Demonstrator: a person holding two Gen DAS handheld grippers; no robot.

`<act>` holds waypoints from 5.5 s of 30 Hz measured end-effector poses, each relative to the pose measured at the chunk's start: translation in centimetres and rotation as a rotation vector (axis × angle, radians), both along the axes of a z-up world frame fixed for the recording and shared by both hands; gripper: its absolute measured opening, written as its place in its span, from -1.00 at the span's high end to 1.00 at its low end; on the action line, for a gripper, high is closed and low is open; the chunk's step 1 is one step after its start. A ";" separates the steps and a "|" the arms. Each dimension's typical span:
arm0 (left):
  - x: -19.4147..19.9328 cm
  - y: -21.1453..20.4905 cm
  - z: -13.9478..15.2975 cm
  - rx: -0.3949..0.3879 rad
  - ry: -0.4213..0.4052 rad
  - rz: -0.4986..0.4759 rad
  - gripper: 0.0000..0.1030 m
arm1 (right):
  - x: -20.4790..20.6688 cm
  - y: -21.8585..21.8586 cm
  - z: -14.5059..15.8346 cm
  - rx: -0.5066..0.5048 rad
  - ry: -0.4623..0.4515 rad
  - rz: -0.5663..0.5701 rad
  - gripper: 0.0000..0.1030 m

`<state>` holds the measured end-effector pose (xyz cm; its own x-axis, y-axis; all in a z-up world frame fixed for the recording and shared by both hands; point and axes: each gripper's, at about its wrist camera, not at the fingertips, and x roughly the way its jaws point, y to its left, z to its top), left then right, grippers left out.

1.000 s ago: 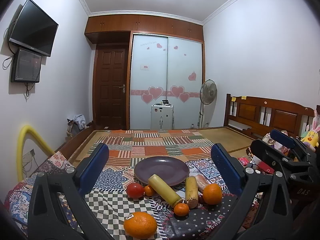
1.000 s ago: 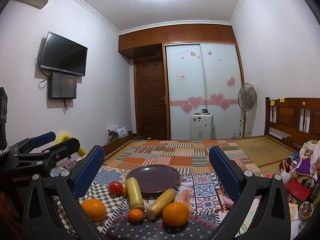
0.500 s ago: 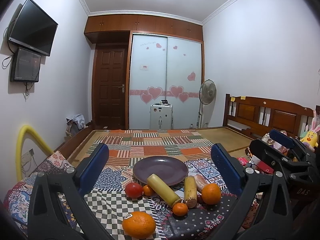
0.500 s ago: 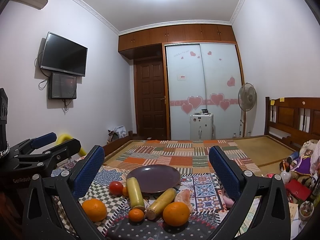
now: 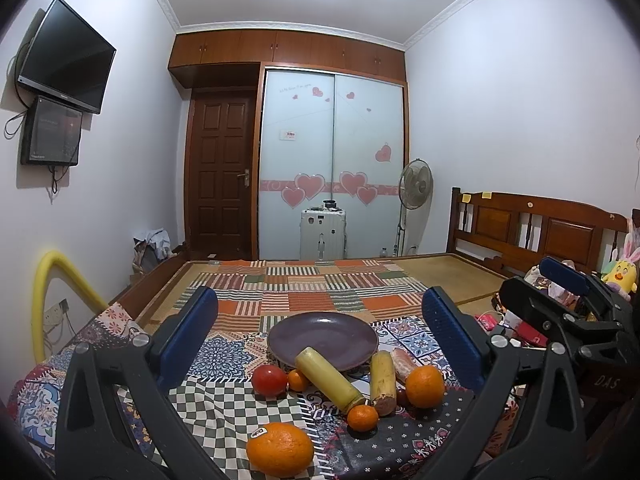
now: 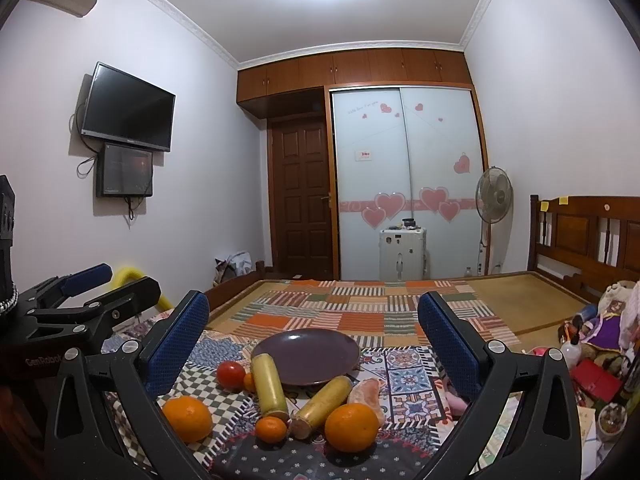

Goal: Organize fruits

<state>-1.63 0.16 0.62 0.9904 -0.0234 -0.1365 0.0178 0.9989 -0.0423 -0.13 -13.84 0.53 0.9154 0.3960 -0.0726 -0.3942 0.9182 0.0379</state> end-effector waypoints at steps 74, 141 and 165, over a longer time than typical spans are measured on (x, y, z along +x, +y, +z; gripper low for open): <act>8.1 3.9 -11.8 0.026 0.470 0.027 -0.34 | 9.3 -1.4 -8.5 -0.093 0.447 0.041 -0.18; 31.6 3.8 -11.0 0.070 0.667 -0.031 -0.34 | 24.9 7.1 -7.8 -0.422 0.486 0.122 -0.18; 34.1 3.3 -12.5 0.051 0.801 -0.113 -0.47 | 27.4 8.4 -9.4 -0.504 0.626 0.180 -0.20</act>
